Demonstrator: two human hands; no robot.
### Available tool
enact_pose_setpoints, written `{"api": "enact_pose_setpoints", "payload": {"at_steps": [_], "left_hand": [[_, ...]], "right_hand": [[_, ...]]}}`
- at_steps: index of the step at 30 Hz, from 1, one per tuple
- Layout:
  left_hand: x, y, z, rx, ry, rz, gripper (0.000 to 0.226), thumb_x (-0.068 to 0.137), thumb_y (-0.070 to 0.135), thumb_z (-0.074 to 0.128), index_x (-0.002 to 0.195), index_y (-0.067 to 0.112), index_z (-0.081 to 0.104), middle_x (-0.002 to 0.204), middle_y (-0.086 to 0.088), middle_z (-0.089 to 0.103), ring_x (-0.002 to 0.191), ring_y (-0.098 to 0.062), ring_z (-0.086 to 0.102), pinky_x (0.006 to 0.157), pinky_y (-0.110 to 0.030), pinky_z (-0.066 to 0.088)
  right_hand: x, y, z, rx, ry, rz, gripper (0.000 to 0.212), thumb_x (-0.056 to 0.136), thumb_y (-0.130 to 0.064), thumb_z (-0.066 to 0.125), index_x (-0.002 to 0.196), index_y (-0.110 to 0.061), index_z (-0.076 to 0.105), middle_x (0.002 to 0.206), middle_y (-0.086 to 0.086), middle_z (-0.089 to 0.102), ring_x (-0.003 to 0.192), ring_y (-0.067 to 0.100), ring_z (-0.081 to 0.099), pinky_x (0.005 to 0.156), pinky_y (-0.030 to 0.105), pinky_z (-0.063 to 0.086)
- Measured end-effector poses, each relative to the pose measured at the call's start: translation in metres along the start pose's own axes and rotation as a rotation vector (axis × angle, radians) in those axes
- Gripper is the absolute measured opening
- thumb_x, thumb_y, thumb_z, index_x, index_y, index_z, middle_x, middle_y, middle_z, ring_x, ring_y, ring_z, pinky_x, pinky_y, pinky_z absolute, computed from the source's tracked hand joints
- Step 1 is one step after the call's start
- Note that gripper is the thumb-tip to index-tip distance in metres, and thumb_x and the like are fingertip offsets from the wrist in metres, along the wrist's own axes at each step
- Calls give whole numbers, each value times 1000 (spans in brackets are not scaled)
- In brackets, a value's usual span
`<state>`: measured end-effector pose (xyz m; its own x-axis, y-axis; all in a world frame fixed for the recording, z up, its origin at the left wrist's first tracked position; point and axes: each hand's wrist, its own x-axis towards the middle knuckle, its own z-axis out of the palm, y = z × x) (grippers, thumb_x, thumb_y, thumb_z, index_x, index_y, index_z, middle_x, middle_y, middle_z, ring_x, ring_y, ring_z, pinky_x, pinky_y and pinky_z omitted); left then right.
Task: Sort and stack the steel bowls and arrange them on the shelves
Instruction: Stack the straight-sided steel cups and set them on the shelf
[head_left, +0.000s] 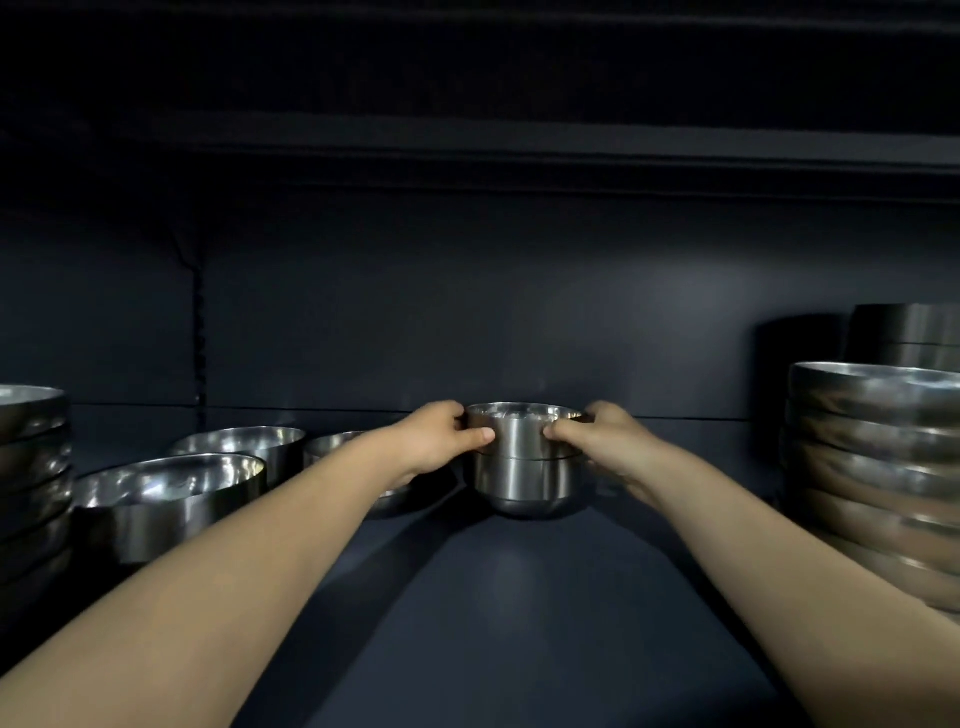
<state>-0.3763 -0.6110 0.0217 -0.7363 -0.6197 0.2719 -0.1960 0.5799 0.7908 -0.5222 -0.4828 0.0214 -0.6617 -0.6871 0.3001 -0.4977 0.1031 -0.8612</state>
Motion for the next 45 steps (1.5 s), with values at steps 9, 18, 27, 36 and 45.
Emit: {"api": "enact_pose_setpoints", "payload": {"at_steps": [9,18,27,36,45], "left_hand": [[-51,3,-28,286,166,100,28,87,24,64,112,13,59,109,-3,66,93,-14,61,84,-27,50],[-86,16,-101,1078,92,150,35,89,35,58,116,13,55,115,-6,59,102,-23,56,91,-38,47],[-66,-3,-118,1292,-147,-101,45,87,35,63,121,6,56,121,-10,59,107,-27,59,83,-33,47],[-42,-21,-118,1184,-213,-227,52,84,44,64,117,4,56,112,-8,61,98,-25,60,78,-31,46],[-19,-35,-108,1136,-264,-273,56,83,43,66,122,4,55,114,-7,60,102,-25,58,88,-32,46]], "right_hand": [[-28,-18,3,-326,134,-260,33,81,-17,68,113,-8,62,113,8,63,100,19,56,77,20,36],[-42,-68,40,-618,-101,-389,30,81,-28,68,106,-13,62,103,1,59,93,16,52,79,26,43],[-26,-85,101,-834,-215,-316,44,80,-32,67,113,-3,62,114,10,65,104,25,59,86,33,49],[-2,-83,122,-835,-397,-214,79,73,-65,66,126,-8,52,125,3,56,113,21,55,100,34,45],[16,-64,127,-573,-508,-197,62,72,-59,71,113,-16,57,98,-6,60,85,9,57,73,21,46]]}}
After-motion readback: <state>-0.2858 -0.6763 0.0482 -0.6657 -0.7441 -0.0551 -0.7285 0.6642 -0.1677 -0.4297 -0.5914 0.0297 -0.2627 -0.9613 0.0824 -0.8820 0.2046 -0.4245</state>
